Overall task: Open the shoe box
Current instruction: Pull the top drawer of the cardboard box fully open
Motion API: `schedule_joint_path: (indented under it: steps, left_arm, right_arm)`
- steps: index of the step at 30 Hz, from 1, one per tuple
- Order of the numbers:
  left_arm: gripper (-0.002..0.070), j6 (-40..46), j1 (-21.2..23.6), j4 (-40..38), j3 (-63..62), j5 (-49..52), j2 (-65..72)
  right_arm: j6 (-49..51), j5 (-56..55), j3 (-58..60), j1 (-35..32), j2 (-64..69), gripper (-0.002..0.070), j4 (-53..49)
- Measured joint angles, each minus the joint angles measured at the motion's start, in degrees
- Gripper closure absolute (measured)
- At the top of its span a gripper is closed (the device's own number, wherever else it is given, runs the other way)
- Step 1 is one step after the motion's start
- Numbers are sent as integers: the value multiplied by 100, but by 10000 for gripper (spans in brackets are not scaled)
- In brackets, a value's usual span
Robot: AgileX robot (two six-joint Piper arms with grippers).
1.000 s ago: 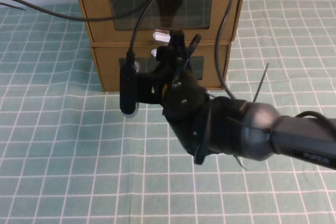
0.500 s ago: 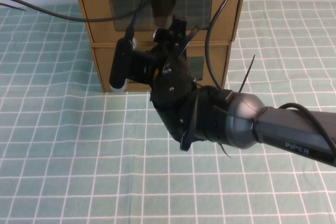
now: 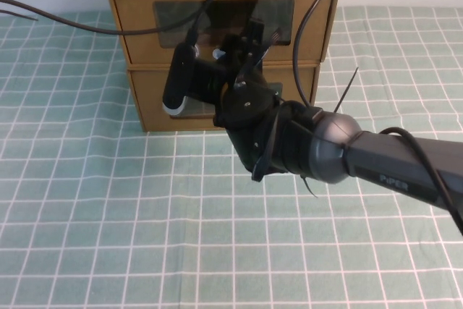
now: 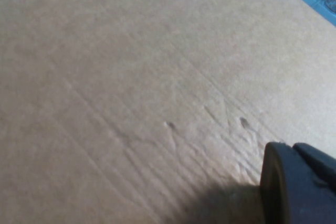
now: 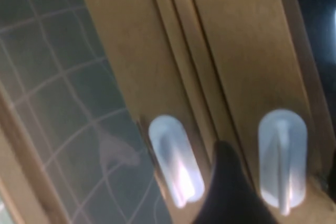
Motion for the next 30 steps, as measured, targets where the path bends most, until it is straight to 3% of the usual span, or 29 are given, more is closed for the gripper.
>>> schedule_joint_path:
  steps: [4,5,8,21,26,30]
  left_arm:
    - [680,0,7,-25,0,9,-1]
    - [680,0,7,-36,0,9,3]
    - [680,0,7,-48,0,9,12]
    - [680,0,7,-121,-46,93,99]
    - [680,-11,21,-221,-46,140,139]
    - [680,-18,21,-235,-46,140,139]
  right_arm:
    - [10,11,-169,0,122,334,0]
    - [10,19,-180,0,131,363,0]
    - [-23,34,-215,0,131,541,-40]
    - [-976,61,-258,9,111,547,384]
    - [-1303,218,-207,172,0,659,906]
    - [-1350,232,177,389,-214,683,1047]
